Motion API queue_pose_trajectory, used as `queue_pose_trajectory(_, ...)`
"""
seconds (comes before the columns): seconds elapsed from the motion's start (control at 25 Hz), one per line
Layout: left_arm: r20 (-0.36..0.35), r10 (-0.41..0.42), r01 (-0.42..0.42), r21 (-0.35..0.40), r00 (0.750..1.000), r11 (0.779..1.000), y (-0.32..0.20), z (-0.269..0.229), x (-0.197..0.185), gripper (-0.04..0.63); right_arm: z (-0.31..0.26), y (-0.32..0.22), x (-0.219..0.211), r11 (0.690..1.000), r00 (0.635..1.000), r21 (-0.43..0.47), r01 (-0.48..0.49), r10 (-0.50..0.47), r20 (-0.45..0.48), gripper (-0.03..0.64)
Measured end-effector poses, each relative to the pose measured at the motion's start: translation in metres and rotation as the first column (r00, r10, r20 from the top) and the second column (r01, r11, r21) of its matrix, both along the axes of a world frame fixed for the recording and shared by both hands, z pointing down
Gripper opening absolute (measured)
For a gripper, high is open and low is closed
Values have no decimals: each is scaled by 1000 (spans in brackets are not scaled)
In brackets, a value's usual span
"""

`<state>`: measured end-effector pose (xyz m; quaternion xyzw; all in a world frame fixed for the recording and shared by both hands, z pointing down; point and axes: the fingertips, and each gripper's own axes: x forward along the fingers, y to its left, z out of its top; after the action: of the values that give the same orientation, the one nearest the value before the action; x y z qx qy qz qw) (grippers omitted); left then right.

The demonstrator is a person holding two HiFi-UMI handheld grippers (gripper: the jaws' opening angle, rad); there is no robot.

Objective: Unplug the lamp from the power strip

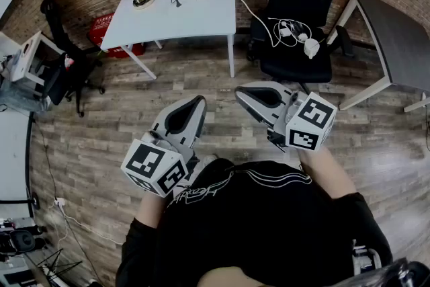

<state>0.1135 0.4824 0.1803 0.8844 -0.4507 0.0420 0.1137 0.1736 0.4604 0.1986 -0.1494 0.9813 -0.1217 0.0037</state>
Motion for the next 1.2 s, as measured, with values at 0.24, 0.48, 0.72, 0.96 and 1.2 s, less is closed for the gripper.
queue_pose_trajectory(0.24, 17, 9, -10, 9, 1000, 1000, -3, 7, 1, 3, 8, -3, -2, 1000, 1000, 2, -6, 6, -2, -5)
queue_pose_trajectory(0.48, 1, 5, -5, 7, 1000, 1000, -10, 5, -14, 4, 12, -9, -15, 1000, 1000, -9, -4, 4, -17, -3)
queue_pose_trajectory(0.72, -15, 6, -6, 15, 1000, 1000, -40, 8, -39, 3, 17, -40, -39, 1000, 1000, -26, 0, -1, -30, -3)
queue_pose_trajectory(0.96, -38, 11, -12, -28, 999, 1000, -115, 27, -72, 3, 32, -110, -72, 999, 998, -54, 1, -4, -57, -3)
queue_pose_trajectory(1.2, -52, 31, -35, -84, 998, 996, -211, 40, -116, 4, 48, -195, -116, 994, 996, -110, -10, 0, -92, -3)
